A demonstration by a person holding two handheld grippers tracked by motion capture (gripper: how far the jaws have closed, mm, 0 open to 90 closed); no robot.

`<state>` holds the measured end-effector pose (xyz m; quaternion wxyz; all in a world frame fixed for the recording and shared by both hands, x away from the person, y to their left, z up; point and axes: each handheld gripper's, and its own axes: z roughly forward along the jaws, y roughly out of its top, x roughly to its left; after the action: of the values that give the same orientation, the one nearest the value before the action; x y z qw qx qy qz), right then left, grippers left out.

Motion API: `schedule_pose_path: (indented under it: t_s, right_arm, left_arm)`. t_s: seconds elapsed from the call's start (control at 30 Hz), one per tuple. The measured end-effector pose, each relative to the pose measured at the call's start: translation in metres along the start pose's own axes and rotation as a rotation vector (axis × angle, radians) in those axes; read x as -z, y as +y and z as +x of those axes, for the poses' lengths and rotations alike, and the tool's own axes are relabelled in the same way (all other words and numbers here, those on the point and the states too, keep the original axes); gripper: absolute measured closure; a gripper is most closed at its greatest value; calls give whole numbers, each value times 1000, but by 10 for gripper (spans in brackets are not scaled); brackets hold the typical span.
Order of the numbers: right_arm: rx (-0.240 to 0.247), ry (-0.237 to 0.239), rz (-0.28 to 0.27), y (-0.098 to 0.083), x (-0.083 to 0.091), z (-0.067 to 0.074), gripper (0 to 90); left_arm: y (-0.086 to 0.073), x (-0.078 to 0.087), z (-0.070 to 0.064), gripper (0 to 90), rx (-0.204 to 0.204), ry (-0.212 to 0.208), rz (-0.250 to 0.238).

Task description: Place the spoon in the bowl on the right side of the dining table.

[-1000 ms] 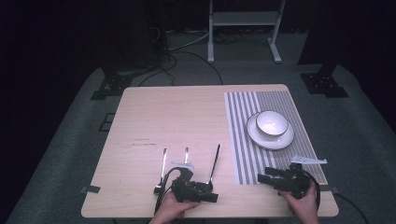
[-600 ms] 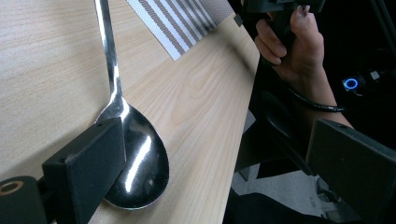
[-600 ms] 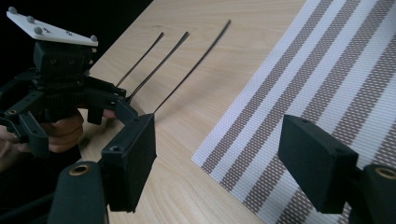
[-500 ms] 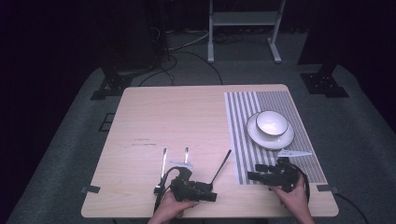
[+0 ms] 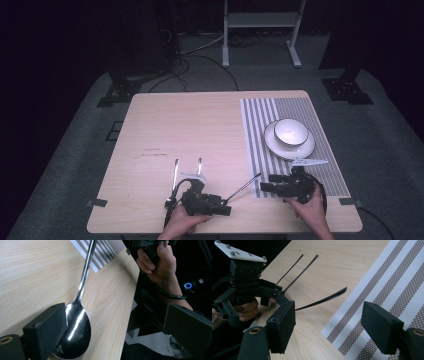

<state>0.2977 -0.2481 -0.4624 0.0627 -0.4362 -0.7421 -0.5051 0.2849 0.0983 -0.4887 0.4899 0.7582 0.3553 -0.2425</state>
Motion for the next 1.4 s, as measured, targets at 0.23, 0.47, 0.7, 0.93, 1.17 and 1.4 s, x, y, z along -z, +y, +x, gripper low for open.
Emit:
schedule_pose_path:
  t_s: [0.23,0.47,0.7,0.93,1.17,1.4]
  right_arm:
    - [-3,-5,20,2,-7,-4,265]
    - [-10,3,20,7,-13,-5,271]
    - [-7,21,34,13,-23,-3,285]
    - [-6,36,60,21,-38,-3,307]
    - [-13,35,73,26,-48,-5,387]
    - [-46,32,67,29,-52,-9,510]
  left_arm:
    - [0,0,0,38,2,-2,1]
    - [0,0,0,38,4,-3,0]
    - [0,0,0,39,2,-4,1]
    - [-1,0,-1,39,0,-1,0]
    - [-1,0,0,41,-2,1,3]
    - [-1,0,-1,41,-4,5,2]
